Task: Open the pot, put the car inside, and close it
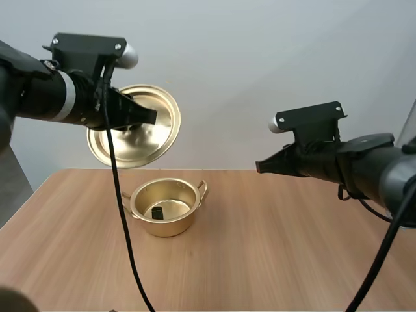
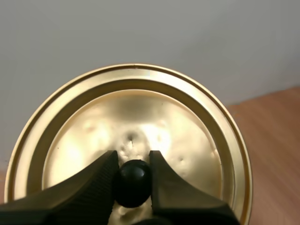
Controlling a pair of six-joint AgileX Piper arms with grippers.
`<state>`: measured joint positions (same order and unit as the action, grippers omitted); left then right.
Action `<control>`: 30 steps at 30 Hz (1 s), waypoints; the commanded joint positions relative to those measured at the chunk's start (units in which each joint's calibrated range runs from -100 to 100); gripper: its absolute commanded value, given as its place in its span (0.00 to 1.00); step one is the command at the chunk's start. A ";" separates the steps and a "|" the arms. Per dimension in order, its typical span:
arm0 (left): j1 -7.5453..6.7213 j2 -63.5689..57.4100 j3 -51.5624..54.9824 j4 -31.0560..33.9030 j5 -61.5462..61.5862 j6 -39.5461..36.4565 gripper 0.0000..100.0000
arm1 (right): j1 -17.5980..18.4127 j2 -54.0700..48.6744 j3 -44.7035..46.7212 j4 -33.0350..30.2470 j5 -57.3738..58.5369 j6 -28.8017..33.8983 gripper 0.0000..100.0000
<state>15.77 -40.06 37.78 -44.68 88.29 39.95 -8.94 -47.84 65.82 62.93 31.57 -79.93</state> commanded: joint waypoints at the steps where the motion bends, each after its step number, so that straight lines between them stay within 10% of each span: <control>1: -1.34 15.63 -0.07 5.17 0.43 0.01 0.00 | -2.57 -25.29 0.87 -2.35 4.42 3.30 0.00; 15: -14.19 28.74 -0.07 10.91 -22.26 -2.38 0.00 | -3.48 -25.69 0.87 -10.05 13.73 10.55 0.00; 30: -14.95 38.21 -0.07 15.99 -28.24 -4.48 0.00 | -3.48 -25.69 0.87 -10.15 13.98 10.55 0.00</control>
<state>0.85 -1.95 37.78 -28.69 60.02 35.38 -12.41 -73.60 66.72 52.81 45.50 -69.34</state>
